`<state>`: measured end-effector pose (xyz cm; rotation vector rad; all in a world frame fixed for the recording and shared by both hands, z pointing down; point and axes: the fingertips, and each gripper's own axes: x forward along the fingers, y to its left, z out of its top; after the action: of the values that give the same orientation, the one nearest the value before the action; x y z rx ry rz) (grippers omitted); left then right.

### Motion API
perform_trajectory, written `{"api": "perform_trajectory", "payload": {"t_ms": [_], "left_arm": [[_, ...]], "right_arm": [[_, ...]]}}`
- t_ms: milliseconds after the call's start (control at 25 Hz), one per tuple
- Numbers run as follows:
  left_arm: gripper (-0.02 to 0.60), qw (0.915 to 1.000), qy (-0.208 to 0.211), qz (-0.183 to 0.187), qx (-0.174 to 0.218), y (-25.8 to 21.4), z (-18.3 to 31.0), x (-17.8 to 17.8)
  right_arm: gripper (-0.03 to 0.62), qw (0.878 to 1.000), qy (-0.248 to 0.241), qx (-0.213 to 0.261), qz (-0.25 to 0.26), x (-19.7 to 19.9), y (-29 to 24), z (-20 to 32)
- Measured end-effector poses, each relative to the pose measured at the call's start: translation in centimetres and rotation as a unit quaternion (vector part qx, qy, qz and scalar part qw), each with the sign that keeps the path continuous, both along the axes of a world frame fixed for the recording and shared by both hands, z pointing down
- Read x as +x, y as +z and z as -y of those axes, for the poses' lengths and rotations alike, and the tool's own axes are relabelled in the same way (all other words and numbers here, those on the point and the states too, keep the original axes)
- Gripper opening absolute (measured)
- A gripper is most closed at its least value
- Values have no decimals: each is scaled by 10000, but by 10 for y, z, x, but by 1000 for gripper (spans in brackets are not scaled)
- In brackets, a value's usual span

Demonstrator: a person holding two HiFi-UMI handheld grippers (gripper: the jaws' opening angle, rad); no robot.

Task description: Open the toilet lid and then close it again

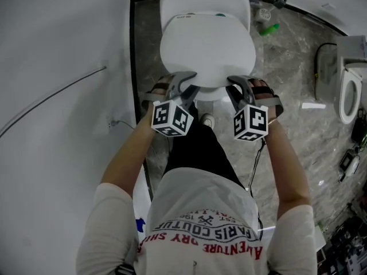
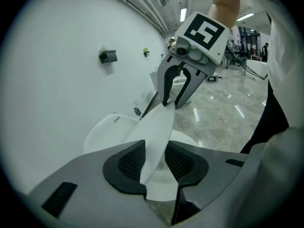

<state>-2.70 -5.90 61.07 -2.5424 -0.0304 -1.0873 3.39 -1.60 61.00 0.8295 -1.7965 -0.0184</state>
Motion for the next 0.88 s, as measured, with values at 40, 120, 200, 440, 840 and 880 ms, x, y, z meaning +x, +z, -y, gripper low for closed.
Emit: {"api": "perform_trajectory", "payload": {"t_ms": [40,120,200,440,840,880], "left_arm": [[127,10000,32,15,57,6,-6,-2],[130,9998,86,46,172,19,-16,-7],[135,9996,95,81,271,31,-24,-13],[155,9989,11,168,427,76,-45,-25],[193,9990,-143,380,-211,141,-78,-37],[193,9989,-131,403,-205,148,-80,-39]], "right_arm": [[61,10000,-40,-27,-18,-2,6,-6],[67,9999,-84,-67,-46,-7,19,-16],[72,10000,-31,-87,13,-14,31,-24],[86,9994,150,-204,245,-27,74,-43],[94,9992,32,-386,24,-41,142,-73],[94,9992,24,-397,13,-43,149,-75]]}}
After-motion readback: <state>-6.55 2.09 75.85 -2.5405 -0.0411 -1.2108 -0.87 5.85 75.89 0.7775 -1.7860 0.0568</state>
